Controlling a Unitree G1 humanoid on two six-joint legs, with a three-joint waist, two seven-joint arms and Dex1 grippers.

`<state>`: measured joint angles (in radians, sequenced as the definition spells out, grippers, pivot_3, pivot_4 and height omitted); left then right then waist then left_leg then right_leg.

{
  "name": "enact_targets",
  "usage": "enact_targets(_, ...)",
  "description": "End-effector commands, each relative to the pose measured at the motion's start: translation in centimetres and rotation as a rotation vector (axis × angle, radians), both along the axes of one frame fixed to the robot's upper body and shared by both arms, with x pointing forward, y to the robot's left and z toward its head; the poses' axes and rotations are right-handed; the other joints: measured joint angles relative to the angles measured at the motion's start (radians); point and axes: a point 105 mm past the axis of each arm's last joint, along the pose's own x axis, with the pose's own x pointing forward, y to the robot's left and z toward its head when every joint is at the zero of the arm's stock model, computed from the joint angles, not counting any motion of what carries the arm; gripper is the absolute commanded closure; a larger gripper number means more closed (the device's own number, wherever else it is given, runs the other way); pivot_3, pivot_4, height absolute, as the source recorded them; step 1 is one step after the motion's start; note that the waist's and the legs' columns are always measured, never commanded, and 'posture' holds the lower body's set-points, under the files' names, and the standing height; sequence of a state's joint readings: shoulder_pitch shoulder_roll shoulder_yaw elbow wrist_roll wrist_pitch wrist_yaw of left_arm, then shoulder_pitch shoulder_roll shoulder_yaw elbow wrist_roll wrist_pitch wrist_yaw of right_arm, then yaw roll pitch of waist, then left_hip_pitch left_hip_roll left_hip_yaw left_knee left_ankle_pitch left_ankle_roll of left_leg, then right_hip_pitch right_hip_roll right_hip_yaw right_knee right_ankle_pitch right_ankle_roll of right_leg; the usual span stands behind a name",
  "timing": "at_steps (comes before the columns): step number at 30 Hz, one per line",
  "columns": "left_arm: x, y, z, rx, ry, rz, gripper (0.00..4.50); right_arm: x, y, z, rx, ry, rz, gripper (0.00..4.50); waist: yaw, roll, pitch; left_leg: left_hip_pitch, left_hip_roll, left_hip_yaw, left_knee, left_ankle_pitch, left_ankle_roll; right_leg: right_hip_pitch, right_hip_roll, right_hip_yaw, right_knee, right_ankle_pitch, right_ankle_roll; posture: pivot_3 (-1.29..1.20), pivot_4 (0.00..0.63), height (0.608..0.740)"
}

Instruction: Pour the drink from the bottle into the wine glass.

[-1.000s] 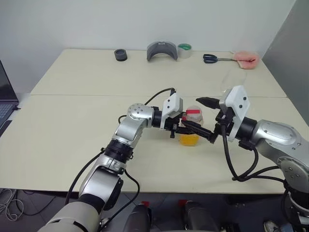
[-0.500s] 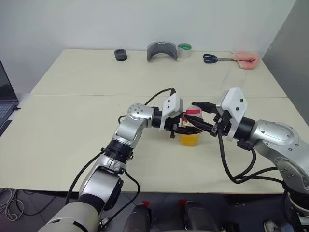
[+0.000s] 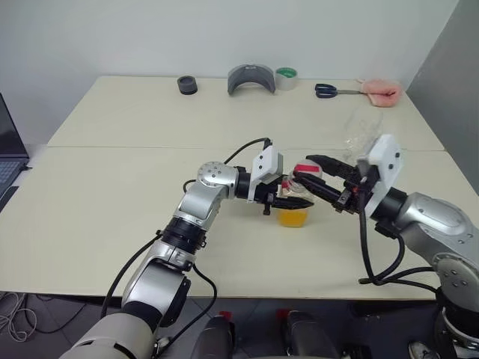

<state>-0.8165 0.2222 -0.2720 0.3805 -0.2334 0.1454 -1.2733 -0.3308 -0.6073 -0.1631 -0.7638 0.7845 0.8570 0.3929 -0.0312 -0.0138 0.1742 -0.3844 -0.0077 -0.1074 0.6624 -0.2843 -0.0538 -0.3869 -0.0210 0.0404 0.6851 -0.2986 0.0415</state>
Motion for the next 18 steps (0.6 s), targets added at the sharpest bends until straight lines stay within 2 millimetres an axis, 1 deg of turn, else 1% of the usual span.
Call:
enact_targets(1,-0.1,0.1,1.6,-0.04,-0.057,-0.004,2.7,-1.2,-1.9,1.0,-0.006,-0.031,-0.051,2.78,0.001,0.0,0.0,0.0,0.0,0.0,0.0,0.0,0.0,0.0,0.0,0.0,0.0,0.0,0.0,0.0,0.15,0.74)
enact_targets(2,-0.1,0.2,1.7,-0.04,-0.057,0.0,2.7,-1.3,-2.4,0.6,-0.03,-0.017,-0.076,2.78,0.002,0.0,0.0,0.0,0.0,0.0,0.0,0.0,0.0,0.0,0.0,0.0,0.0,0.0,0.0,0.0,0.15,0.74)
enact_targets(4,0.1,0.4,1.7,-0.043,-0.056,0.013,2.7,-1.6,-4.0,-1.4,-0.086,0.049,-0.135,2.78,0.003,0.0,0.0,0.0,0.0,0.0,0.0,0.0,0.0,0.001,0.0,0.0,-0.002,0.0,0.0,0.0,0.15,0.74)
enact_targets(7,0.2,0.7,1.6,-0.043,-0.054,0.024,2.7,-1.3,-6.8,-3.8,-0.092,0.107,-0.279,2.78,0.004,0.0,0.0,-0.001,0.0,0.0,0.0,0.0,0.0,0.001,0.0,-0.001,-0.002,0.0,0.0,0.0,0.15,0.74)
enact_targets(8,0.2,0.7,1.6,-0.042,-0.053,0.026,2.7,-1.2,-7.5,-4.5,-0.109,0.114,-0.314,2.78,0.004,0.0,0.0,-0.001,0.0,0.001,0.0,0.0,0.0,0.001,0.0,0.0,-0.002,0.0,0.0,0.0,0.15,0.74)
enact_targets(9,0.3,0.8,1.6,-0.041,-0.054,0.03,2.7,-1.0,-8.6,-6.1,-0.132,0.143,-0.38,2.78,0.003,0.0,0.0,-0.001,0.0,0.001,0.0,0.0,0.0,0.001,0.0,0.0,-0.002,0.0,0.0,0.0,0.15,0.74)
enact_targets(10,0.3,0.9,1.6,-0.041,-0.054,0.032,2.7,-0.9,-9.4,-7.2,-0.152,0.161,-0.42,2.78,0.003,0.0,0.0,0.0,0.0,0.002,0.0,0.0,0.0,0.001,0.0,0.001,-0.002,0.0,0.001,0.0,0.15,0.74)
enact_targets(12,0.4,1.0,1.6,-0.04,-0.056,0.038,2.7,-0.9,-10.6,-9.4,-0.182,0.194,-0.485,2.78,0.001,0.0,0.0,0.0,0.0,0.001,0.0,0.0,0.0,0.002,0.0,0.001,-0.002,0.0,0.001,0.0,0.15,0.74)
enact_targets(15,0.5,1.0,1.7,-0.041,-0.059,0.044,2.7,-1.0,-11.9,-11.5,-0.185,0.229,-0.545,2.78,-0.002,0.0,0.0,0.002,0.0,0.002,0.0,0.0,0.0,0.002,0.001,0.001,-0.001,0.001,0.001,0.0,0.15,0.74)
enact_targets(17,0.6,1.1,1.7,-0.042,-0.061,0.049,2.7,-1.1,-12.2,-12.1,-0.173,0.245,-0.557,2.05,-0.002,0.0,0.0,0.003,0.001,0.002,0.0,0.0,0.001,0.002,0.001,0.001,0.0,0.001,0.001,0.0,0.15,0.74)
enact_targets(18,0.6,1.1,1.7,-0.043,-0.062,0.051,2.7,-1.1,-12.2,-12.2,-0.164,0.247,-0.556,1.76,-0.001,0.0,0.0,0.003,0.0,0.002,0.0,0.0,0.001,0.002,0.001,0.001,0.001,0.001,0.001,0.0,0.15,0.74)
